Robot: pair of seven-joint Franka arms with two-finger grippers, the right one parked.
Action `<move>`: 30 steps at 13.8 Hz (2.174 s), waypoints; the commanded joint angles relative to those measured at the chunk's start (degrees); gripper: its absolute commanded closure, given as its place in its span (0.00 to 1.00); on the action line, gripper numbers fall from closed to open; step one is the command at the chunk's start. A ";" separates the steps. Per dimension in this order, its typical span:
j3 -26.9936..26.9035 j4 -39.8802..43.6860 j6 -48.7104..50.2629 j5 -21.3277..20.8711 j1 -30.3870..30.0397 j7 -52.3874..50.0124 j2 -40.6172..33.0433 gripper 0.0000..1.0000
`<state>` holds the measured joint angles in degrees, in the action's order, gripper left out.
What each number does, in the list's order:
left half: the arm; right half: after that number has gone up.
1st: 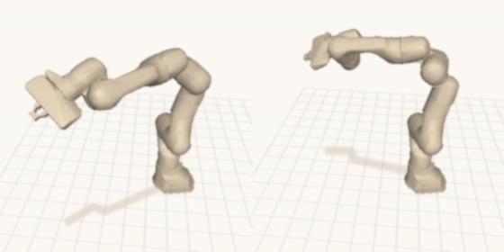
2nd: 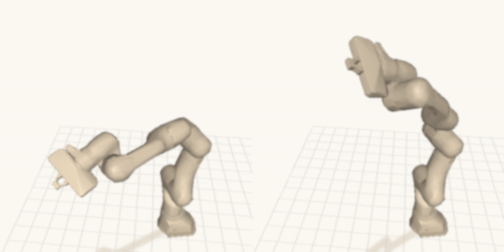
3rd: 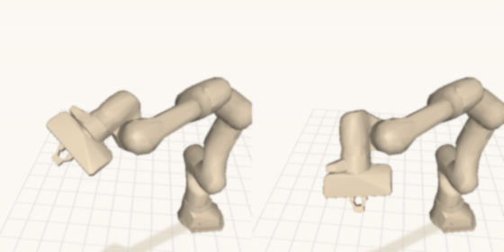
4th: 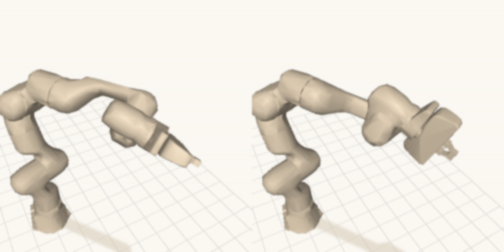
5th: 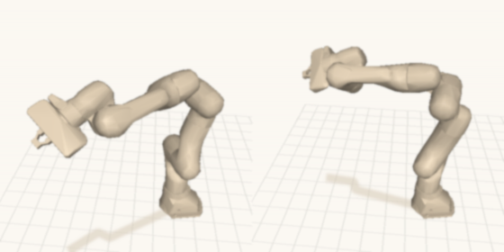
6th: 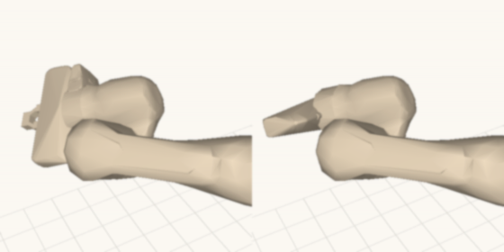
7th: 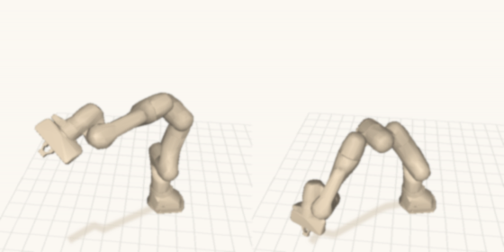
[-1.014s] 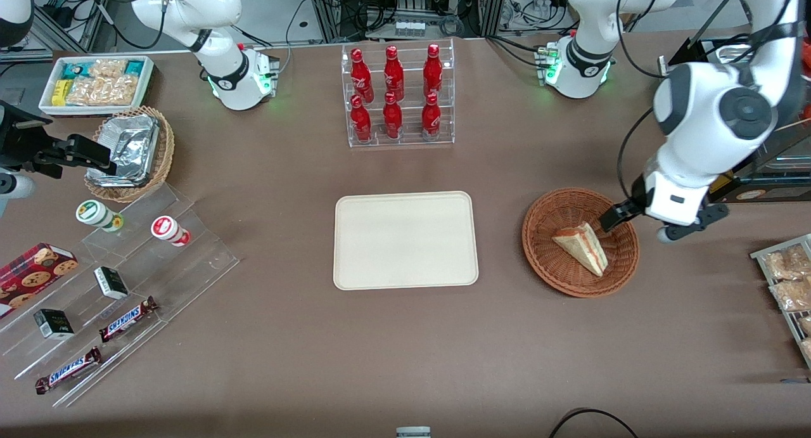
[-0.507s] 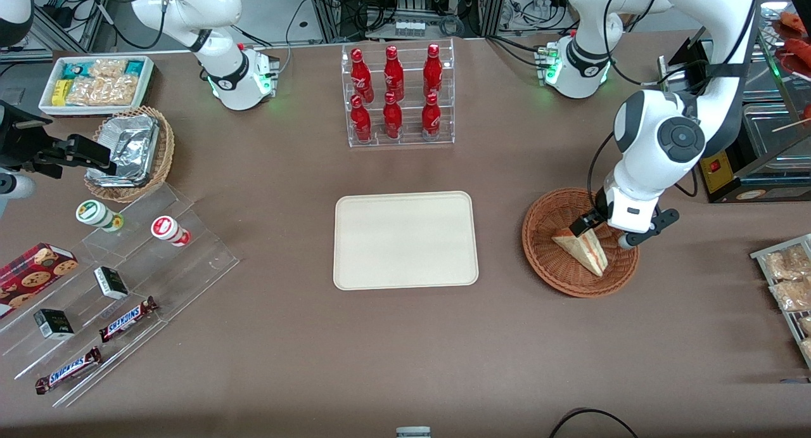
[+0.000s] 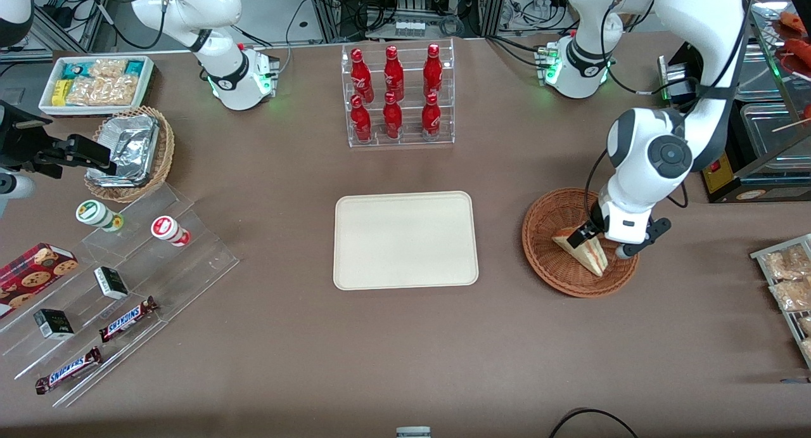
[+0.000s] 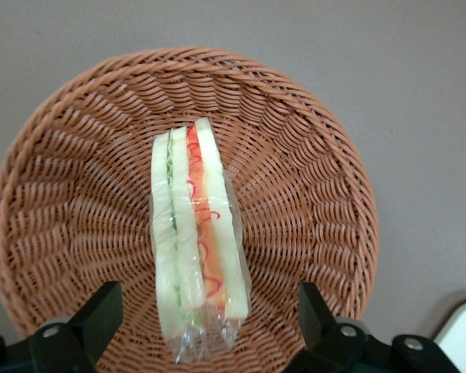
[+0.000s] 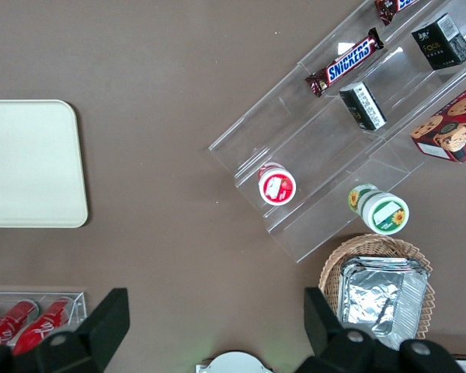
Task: Place sandwich from basket to tray
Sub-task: 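Lower the left gripper and close it on the wrapped sandwich, then lift the sandwich and carry it over the cream tray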
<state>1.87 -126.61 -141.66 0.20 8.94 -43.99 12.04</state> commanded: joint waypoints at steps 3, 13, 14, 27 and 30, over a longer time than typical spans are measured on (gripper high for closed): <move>-0.11 -0.04 -3.53 0.15 0.11 -1.10 2.90 0.00; -0.20 2.40 7.14 -1.95 0.20 0.48 -2.44 1.00; -0.11 5.55 12.58 -2.66 0.46 1.35 -3.85 1.00; 1.47 39.49 30.05 -1.70 27.43 0.48 13.78 1.00; 1.47 44.50 26.98 -1.78 31.74 0.48 20.55 1.00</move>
<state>4.15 -87.69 -114.18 -1.51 38.37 -43.53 27.39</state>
